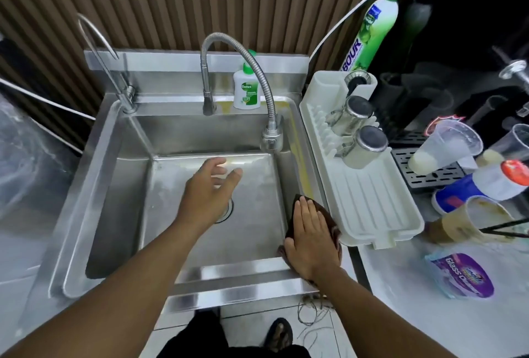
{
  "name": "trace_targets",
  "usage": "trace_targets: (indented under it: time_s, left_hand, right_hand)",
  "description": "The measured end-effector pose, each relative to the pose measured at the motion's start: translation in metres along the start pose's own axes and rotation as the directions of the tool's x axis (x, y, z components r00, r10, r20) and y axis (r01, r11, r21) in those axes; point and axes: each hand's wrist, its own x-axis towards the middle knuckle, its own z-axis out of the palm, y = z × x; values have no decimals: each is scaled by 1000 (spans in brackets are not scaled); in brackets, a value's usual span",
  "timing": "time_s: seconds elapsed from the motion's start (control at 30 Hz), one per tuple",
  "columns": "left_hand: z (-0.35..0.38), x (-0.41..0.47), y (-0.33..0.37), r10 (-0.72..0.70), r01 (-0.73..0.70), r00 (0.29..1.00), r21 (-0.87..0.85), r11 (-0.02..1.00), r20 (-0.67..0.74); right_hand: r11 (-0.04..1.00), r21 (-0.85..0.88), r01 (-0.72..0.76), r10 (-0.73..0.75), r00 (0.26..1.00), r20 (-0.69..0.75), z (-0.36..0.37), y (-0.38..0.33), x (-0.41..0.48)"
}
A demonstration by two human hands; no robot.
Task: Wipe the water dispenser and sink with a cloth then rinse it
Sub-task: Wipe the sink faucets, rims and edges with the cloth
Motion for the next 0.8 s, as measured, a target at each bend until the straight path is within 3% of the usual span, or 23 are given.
trace_targets:
  time_s: [0.1,0.2,0.3,0.47,0.6,0.8]
  left_hand:
    - [13,31,48,49,-45,995,-48,998,91]
    - [30,62,76,68,-55,977,-68,996,202]
    - [48,77,82,45,-29,968,-69,997,248]
    - [59,85,76,80,-78,977,-21,997,197]
    - [46,80,56,96,-84,983,-82,993,156]
    - [18,62,21,104,-110,993,-146,983,-53]
  right_hand:
    - [998,-26,-63,62,998,-18,-5,-3,0]
    - [961,-40,-273,269,959,-90,0,-14,-8]
    - [929,-44,-368,364,928,-76,13,-26,-17]
    - [933,-62,-354,350,934,-75,17,-25,-10]
    - [955,-81,-285,285,958,-21,10,-11,4]
    - [957,-108,-269,271,963,4,10,-1,29]
